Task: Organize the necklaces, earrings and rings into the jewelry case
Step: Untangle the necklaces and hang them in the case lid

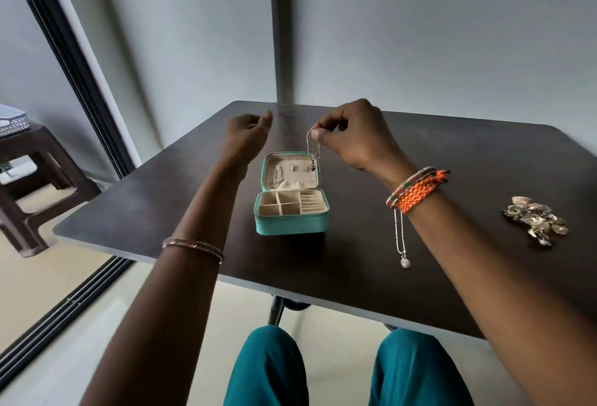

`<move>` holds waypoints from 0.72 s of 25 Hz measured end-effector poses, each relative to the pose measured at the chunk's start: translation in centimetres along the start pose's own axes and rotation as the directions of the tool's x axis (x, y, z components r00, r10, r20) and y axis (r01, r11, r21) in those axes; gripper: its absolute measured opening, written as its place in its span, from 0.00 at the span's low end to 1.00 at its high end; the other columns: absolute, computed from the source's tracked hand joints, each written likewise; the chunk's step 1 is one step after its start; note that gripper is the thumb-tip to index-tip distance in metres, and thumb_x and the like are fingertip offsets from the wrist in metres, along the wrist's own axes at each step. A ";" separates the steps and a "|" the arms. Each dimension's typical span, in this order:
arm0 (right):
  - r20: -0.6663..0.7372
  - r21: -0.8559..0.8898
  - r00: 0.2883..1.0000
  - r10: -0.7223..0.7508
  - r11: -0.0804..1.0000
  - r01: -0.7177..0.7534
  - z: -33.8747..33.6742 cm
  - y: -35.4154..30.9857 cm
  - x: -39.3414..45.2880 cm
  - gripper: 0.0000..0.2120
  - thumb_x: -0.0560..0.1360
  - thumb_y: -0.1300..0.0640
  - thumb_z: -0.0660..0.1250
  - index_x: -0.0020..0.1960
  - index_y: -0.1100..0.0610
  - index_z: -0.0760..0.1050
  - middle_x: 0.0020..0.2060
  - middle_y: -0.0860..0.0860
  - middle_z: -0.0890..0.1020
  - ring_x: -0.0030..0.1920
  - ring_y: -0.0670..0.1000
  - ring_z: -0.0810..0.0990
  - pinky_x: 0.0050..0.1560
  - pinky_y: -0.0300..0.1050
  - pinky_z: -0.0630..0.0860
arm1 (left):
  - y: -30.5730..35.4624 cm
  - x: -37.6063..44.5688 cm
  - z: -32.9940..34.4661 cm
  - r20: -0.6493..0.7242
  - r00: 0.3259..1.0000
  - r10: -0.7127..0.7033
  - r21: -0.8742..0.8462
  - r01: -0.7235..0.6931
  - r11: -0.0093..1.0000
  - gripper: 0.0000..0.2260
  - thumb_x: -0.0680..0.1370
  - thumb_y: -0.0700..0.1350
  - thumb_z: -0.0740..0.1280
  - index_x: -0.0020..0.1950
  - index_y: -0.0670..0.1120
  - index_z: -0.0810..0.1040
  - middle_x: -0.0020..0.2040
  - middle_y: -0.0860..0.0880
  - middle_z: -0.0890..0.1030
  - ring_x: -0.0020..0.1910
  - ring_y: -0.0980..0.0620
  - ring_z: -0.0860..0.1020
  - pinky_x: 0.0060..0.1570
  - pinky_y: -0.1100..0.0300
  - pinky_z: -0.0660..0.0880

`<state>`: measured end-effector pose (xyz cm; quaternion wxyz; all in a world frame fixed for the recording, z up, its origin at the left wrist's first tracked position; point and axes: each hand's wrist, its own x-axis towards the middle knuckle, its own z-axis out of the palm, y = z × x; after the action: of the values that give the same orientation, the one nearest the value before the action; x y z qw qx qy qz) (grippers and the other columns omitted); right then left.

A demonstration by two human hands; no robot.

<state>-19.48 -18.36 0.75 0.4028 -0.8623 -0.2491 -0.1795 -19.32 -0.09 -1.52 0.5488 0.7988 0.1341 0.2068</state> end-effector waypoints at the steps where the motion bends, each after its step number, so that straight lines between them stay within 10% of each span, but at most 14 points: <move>1: 0.006 -0.010 1.000 0.003 1.000 -0.003 0.7 0.1 0.2 0.04 0.71 0.53 0.72 0.42 0.52 0.84 0.35 0.45 0.82 0.32 0.37 0.72 0.36 0.37 0.70 | -1.8 1.0 0.2 -0.052 0.998 -0.038 0.120 0.044 0.992 0.24 0.78 0.59 0.60 0.52 0.36 0.78 0.53 0.34 0.79 0.54 0.38 0.77 0.53 0.47 0.74; 5: 0.062 -0.040 0.998 0.006 0.999 -0.004 2.9 0.6 0.6 0.04 0.69 0.53 0.73 0.40 0.53 0.84 0.32 0.45 0.81 0.34 0.42 0.75 0.41 0.40 0.73 | -6.6 3.1 1.4 0.137 0.933 -0.334 0.540 0.212 0.815 0.43 0.66 0.77 0.43 0.66 0.53 0.74 0.72 0.40 0.67 0.74 0.37 0.60 0.72 0.41 0.52; 8: 0.136 -0.082 0.991 0.015 0.997 -0.004 4.0 0.4 0.8 0.03 0.68 0.55 0.72 0.39 0.53 0.84 0.28 0.42 0.78 0.32 0.43 0.76 0.39 0.38 0.72 | -8.2 4.0 1.1 0.253 0.928 -0.275 0.348 0.178 0.921 0.39 0.54 0.84 0.55 0.51 0.62 0.82 0.65 0.47 0.77 0.72 0.40 0.65 0.71 0.38 0.55; 13: 0.220 -0.098 0.975 0.039 0.995 -0.017 5.0 0.6 1.3 0.02 0.70 0.57 0.73 0.40 0.53 0.84 0.27 0.40 0.76 0.28 0.40 0.73 0.31 0.32 0.67 | -5.7 1.3 0.3 0.270 0.961 -0.057 -0.234 0.123 0.964 0.11 0.77 0.49 0.68 0.52 0.42 0.81 0.40 0.47 0.81 0.35 0.58 0.78 0.46 0.59 0.76; 18: 0.011 -0.233 0.999 -0.052 0.971 0.053 6.3 0.5 0.9 0.05 0.72 0.52 0.71 0.44 0.51 0.84 0.36 0.47 0.84 0.40 0.49 0.81 0.41 0.42 0.75 | -4.9 1.3 0.3 0.259 0.966 -0.022 -0.346 0.115 0.931 0.12 0.77 0.42 0.67 0.56 0.34 0.79 0.37 0.47 0.81 0.33 0.59 0.77 0.34 0.68 0.75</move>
<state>-17.74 -13.45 -2.94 0.2933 -0.8972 -0.2498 -0.2159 -17.96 1.99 -5.98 0.7045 0.6999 0.0517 0.1056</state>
